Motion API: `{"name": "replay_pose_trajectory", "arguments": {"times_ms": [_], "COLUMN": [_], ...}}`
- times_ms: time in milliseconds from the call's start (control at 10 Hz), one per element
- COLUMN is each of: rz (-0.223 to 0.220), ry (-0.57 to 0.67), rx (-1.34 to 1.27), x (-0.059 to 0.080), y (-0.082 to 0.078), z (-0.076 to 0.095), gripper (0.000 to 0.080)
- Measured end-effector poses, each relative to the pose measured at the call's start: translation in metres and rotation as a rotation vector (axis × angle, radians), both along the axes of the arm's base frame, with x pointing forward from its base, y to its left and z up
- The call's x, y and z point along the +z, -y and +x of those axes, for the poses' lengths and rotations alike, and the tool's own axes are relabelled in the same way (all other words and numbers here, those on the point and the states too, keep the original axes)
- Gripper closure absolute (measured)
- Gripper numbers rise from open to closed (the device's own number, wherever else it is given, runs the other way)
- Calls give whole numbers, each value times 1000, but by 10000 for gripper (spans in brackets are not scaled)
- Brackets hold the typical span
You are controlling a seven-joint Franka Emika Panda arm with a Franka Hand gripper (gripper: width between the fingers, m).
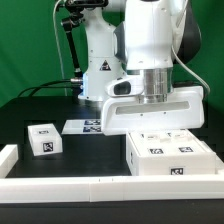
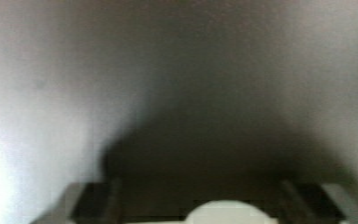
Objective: Assemble cabinet
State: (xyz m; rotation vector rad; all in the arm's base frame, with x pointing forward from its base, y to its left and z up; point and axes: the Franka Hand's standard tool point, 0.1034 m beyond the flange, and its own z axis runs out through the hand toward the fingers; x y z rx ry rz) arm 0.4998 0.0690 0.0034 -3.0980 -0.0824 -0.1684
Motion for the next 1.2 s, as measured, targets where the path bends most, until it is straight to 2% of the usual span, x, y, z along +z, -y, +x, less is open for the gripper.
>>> {"name": "replay_pose_trajectory", "arguments": {"times_ms": [100,200,300,400,500,800,1200], "rz": [0,1,1,1,1,1,8], "ry": [0,-1,-1,-1,-1,-4,-6], "rx": [2,6,12,12,13,14,29], "x": [0,0,0,0,0,1,45], "y": [-1,-3,-6,-6,-6,-6,-11], "z": [0,-1,-1,-1,-1,-1,4], "gripper": [487,703,703,769,792,797,797]}}
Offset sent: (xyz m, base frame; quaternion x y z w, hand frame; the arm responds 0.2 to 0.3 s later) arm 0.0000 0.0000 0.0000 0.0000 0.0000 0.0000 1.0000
